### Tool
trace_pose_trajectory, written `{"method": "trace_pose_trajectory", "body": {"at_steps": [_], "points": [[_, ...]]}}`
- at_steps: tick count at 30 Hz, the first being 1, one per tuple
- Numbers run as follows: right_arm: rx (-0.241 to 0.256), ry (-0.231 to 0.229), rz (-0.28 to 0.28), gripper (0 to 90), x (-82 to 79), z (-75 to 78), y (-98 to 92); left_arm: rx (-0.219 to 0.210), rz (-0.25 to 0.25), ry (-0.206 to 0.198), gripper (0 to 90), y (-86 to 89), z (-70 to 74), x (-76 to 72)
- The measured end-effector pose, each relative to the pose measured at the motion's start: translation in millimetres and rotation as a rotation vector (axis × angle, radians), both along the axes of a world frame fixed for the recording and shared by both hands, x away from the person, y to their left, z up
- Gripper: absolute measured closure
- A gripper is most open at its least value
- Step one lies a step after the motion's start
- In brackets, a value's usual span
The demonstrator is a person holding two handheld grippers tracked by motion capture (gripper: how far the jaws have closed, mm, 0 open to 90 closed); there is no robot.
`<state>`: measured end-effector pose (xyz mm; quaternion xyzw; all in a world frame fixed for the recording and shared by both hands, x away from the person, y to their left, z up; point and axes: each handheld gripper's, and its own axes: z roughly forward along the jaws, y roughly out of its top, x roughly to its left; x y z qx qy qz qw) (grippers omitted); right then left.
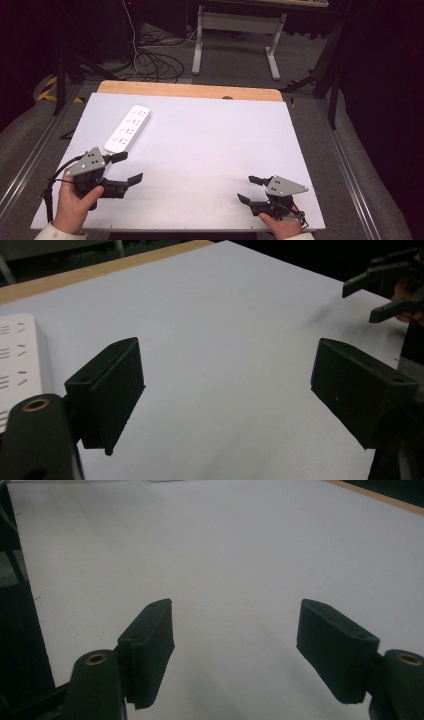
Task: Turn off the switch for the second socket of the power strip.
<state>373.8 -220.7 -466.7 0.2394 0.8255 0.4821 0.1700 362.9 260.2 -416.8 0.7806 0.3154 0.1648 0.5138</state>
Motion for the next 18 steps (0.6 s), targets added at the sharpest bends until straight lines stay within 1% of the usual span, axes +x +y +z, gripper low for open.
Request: {"method": "trace_pose_trajectory", "body": {"at_steps": [2, 6, 8, 9, 10, 11, 12, 13, 15, 16, 18], "points": [[0.001, -0.001, -0.001, 31.6, -0.1, 0.1, -0.1, 0.013, -0.017, -0.015, 14.2, -0.8, -8.6, -5.2], [0.002, 0.000, -0.002, 31.4, 0.1, 0.0, -0.6, 0.006, -0.045, 0.000, 13.5, -0.7, -27.7, -10.5], [0.002, 0.000, -0.003, 31.3, 0.1, -0.1, -0.4, -0.007, -0.052, 0.014, 12.6, -0.4, -36.2, -11.7], [0.002, -0.001, -0.003, 31.3, 0.1, -0.1, -0.4, -0.022, -0.051, 0.018, 12.8, -0.8, -42.1, -13.3], [0.003, 0.000, -0.001, 31.3, -0.1, 0.0, -0.4, -0.030, -0.055, 0.014, 13.2, 0.0, -45.8, -13.7], [0.004, -0.002, -0.002, 31.3, -0.2, 0.0, -0.4, -0.057, -0.062, 0.023, 13.6, -0.2, -49.6, -14.9], [0.005, -0.003, -0.002, 31.2, -0.1, 0.0, -0.7, -0.059, -0.067, 0.017, 13.8, 0.3, -51.9, -14.9], [0.005, -0.004, -0.002, 31.2, 0.0, 0.0, -0.8, -0.058, -0.071, 0.014, 14.0, -0.2, -55.7, -15.0], [0.005, -0.001, -0.003, 31.1, 0.4, -0.3, -1.2, -0.032, -0.080, 0.003, 14.0, -1.5, -59.9, -15.1], [0.005, -0.001, -0.005, 31.0, 0.6, -0.3, -1.3, -0.020, -0.083, -0.008, 14.0, -1.9, -60.7, -14.9], [0.006, -0.003, -0.006, 30.9, 1.0, -0.6, -1.7, -0.007, -0.085, -0.013, 14.0, -3.4, -61.0, -15.5]]}}
